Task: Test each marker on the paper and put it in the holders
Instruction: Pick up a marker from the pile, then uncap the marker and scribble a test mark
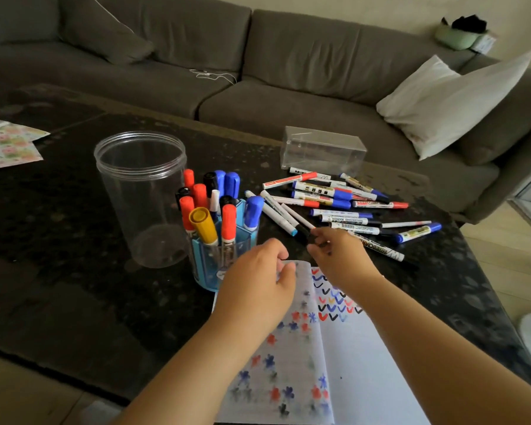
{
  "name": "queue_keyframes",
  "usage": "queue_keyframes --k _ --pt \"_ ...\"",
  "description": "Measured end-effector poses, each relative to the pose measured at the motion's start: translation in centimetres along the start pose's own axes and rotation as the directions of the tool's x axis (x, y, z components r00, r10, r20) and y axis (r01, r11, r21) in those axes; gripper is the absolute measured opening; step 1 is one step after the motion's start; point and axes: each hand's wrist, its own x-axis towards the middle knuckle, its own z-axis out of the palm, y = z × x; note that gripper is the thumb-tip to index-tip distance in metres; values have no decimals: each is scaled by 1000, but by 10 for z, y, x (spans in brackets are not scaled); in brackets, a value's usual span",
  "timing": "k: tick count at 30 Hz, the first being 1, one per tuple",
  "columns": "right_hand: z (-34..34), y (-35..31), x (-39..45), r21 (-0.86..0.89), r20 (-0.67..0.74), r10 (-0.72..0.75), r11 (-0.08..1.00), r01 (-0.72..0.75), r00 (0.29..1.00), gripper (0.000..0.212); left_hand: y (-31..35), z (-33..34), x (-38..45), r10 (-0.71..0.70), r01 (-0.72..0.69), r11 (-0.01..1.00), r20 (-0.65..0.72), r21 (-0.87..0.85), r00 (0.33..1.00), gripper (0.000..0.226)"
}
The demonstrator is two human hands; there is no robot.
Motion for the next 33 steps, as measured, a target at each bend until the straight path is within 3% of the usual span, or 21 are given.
queue_keyframes --k 6,14,17,24,26,28,31,33 --pt "22 -12 40 -183 0 -131 975 129 991 34 9 14 6 -50 50 999 -29 -1 998 10" --pt "29 -15 61 -258 19 16 966 -10 1000 27 13 17 2 -88 87 996 8 35 996 8" --pt "21 -12 50 -148 -14 30 988 -32 999 28 11 15 1 -89 89 996 0 25 996 7" --pt "-51 0 -40 317 -393 15 941 121 919 12 26 13 -4 -73 72 996 -15 -54 997 8" --pt "-71 2 -74 480 -398 61 864 151 915 11 34 15 -9 -66 66 988 4 -137 998 6" --pt "-83 2 -104 670 -315 103 728 145 943 18 44 18 -13 -56 64 966 39 -249 998 8" --pt "-81 7 -139 865 -72 150 501 -13 986 27 61 24 -22 -54 107 908 140 -404 989 9" --pt "-73 8 -154 942 109 181 296 -159 978 28 69 31 -30 -65 192 856 269 -479 961 12"
